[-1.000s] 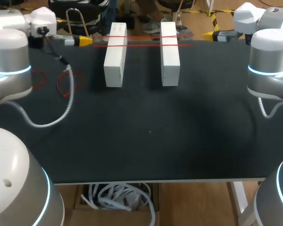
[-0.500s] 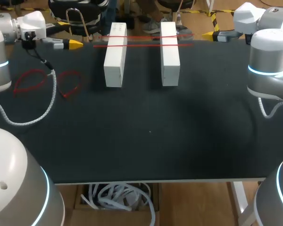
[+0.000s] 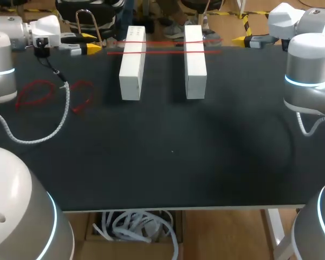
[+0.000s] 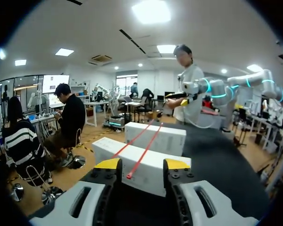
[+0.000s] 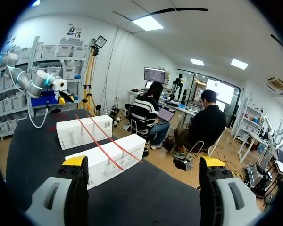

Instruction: Grab the tape and strap the tape.

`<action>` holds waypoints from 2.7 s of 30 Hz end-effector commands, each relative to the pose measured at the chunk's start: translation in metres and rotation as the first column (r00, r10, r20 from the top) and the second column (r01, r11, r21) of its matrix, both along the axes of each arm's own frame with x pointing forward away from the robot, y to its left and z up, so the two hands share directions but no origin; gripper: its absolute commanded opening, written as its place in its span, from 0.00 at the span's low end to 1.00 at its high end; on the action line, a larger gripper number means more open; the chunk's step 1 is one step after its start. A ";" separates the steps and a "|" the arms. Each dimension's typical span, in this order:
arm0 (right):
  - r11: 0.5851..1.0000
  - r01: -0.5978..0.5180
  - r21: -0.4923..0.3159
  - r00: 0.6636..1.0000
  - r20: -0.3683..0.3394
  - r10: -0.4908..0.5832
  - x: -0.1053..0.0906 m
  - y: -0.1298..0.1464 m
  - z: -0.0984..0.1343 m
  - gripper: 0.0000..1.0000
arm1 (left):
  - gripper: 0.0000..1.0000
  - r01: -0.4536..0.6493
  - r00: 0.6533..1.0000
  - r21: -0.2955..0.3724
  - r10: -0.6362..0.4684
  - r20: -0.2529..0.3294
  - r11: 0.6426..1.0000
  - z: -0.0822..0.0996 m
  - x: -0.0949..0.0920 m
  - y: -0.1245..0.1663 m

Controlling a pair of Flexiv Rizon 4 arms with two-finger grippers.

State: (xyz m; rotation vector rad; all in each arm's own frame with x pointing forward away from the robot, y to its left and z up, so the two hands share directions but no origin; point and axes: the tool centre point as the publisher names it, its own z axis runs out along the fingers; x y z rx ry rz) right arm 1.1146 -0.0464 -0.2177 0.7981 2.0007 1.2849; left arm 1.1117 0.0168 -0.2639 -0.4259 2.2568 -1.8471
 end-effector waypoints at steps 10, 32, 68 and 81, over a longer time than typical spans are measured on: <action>1.000 -0.002 0.001 1.000 -0.001 0.002 0.000 -0.001 0.000 1.00 | 0.40 0.070 0.997 -0.028 -0.070 -0.014 0.997 -0.016 0.016 -0.014; 1.000 -0.002 0.001 1.000 -0.001 0.002 0.000 -0.001 0.000 1.00 | 0.36 0.188 0.981 -0.054 -0.191 -0.041 0.981 -0.041 0.030 -0.028; 1.000 -0.002 0.001 1.000 -0.001 0.002 0.000 -0.001 0.000 1.00 | 0.31 0.197 0.978 -0.087 -0.202 -0.055 0.977 -0.062 0.031 -0.021; 1.000 -0.002 0.001 1.000 -0.001 0.002 0.000 -0.001 0.000 1.00 | 0.28 0.218 0.975 -0.085 -0.221 -0.027 0.972 -0.060 0.028 -0.029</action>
